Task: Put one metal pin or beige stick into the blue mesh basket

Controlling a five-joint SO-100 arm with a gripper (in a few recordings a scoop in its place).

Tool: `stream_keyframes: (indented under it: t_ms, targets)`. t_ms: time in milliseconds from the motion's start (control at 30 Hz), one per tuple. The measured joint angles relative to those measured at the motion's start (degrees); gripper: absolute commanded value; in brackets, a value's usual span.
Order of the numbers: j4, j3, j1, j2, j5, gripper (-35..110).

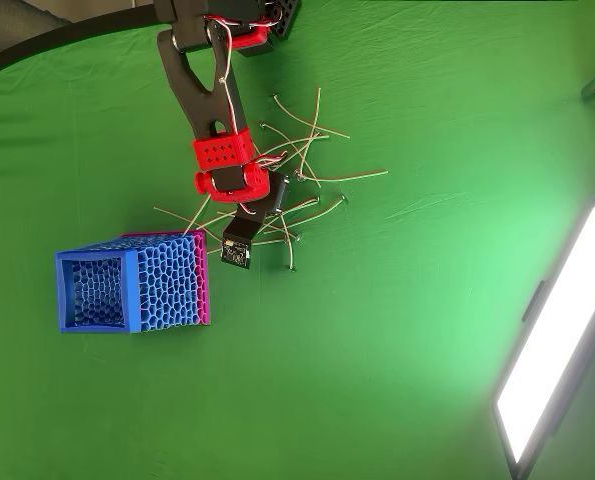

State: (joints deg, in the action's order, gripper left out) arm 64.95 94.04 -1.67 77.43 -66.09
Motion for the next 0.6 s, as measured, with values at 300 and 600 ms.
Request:
stream_keyframes:
  t_ms: [300,600]
  targets:
    - [0.44,-2.37,0.0,1.58,3.34,1]
    - [3.52,-5.36,-1.32,4.66,6.77,1]
